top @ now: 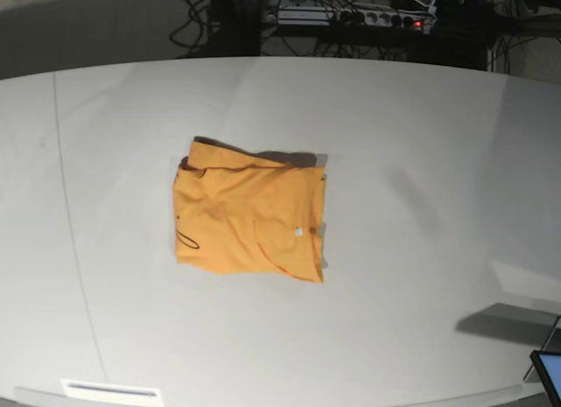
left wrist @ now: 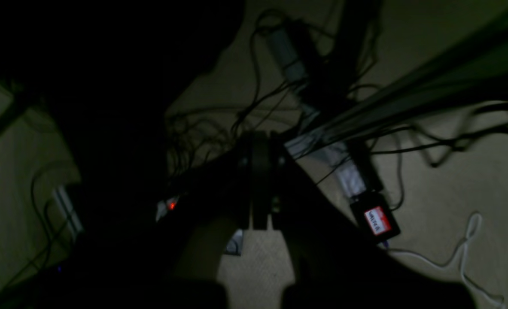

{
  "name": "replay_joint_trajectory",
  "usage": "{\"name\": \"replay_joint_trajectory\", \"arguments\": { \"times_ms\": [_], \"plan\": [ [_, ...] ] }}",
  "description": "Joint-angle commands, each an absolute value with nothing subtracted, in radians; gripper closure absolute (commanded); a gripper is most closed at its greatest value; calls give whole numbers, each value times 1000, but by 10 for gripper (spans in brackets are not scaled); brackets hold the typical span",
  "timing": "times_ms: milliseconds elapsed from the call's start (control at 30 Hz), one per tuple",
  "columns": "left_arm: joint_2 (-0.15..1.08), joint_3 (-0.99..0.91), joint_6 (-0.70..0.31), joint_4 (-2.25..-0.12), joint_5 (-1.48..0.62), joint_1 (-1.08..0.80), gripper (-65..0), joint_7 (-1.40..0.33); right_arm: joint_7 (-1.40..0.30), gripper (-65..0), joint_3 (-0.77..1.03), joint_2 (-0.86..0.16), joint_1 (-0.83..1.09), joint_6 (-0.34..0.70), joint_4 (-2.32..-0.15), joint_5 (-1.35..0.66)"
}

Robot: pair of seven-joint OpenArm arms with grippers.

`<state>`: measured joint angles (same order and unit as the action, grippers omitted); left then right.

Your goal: Fold the T-shirt properly

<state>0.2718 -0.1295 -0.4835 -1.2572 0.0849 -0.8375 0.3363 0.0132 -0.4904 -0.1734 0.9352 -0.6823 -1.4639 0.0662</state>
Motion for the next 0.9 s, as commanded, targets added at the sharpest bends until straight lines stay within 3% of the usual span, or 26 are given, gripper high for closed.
{"name": "replay_joint_trajectory", "arguments": {
  "times_ms": [0,133,433,667,733,867],
  "plan": [
    [277,-124,-483,-1231,74,-832,0,337,35,0,-510,-174,935,-698,-1434,79],
    [277,-79,-486,-1079,74,-740,0,286,35,0,-538,-171,839,-698,-1248,47],
    [252,42,-486,-572,76,-417,0,199,44,0,-570,-171,526,-698,-728,-464],
    [189,153,-486,-180,84,-130,0,194,38,0,-570,-171,234,-225,-315,-697],
    [166,193,-486,-131,84,-82,0,194,42,0,-570,-171,162,-128,-220,-728],
    [136,236,-484,-127,81,-39,0,196,44,0,-570,-173,82,-50,-153,-746]
  ]
}}
